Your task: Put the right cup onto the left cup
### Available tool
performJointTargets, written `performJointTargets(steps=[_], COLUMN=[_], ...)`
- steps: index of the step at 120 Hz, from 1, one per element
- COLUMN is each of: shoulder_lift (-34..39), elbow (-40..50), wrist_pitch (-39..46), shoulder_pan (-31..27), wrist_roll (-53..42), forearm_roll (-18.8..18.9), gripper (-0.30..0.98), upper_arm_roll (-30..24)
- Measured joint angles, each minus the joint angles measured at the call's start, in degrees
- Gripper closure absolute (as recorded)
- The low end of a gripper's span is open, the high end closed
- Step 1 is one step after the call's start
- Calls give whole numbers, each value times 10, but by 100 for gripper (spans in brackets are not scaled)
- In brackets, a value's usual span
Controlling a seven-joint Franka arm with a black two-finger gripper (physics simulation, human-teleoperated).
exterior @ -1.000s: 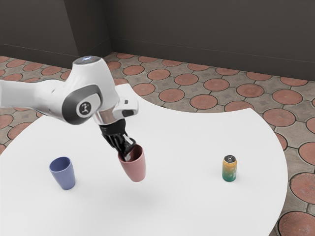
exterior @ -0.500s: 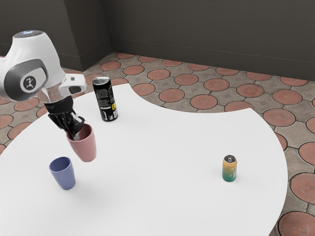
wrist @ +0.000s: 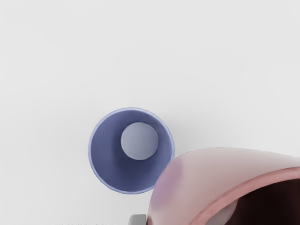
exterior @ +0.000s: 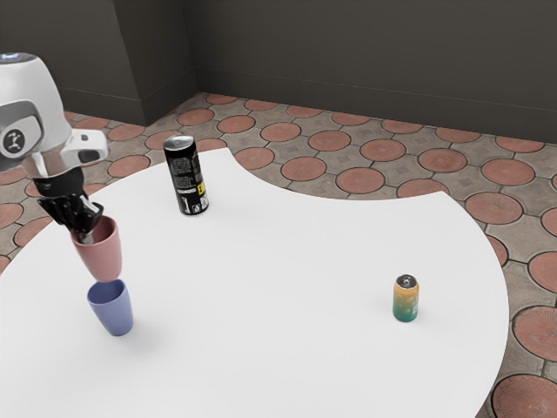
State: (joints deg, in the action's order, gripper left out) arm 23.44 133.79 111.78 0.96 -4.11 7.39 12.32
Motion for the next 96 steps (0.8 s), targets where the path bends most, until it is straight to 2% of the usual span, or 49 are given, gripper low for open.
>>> performJointTargets(steps=[52, 96], shoulder_lift=[-42, -69], elbow=[22, 35], wrist_pitch=[59, 97], shoulder_pan=[-1, -1], wrist_roll=[-6, -7], forearm_roll=[11, 12], gripper=[79, 78], upper_arm_roll=[40, 45])
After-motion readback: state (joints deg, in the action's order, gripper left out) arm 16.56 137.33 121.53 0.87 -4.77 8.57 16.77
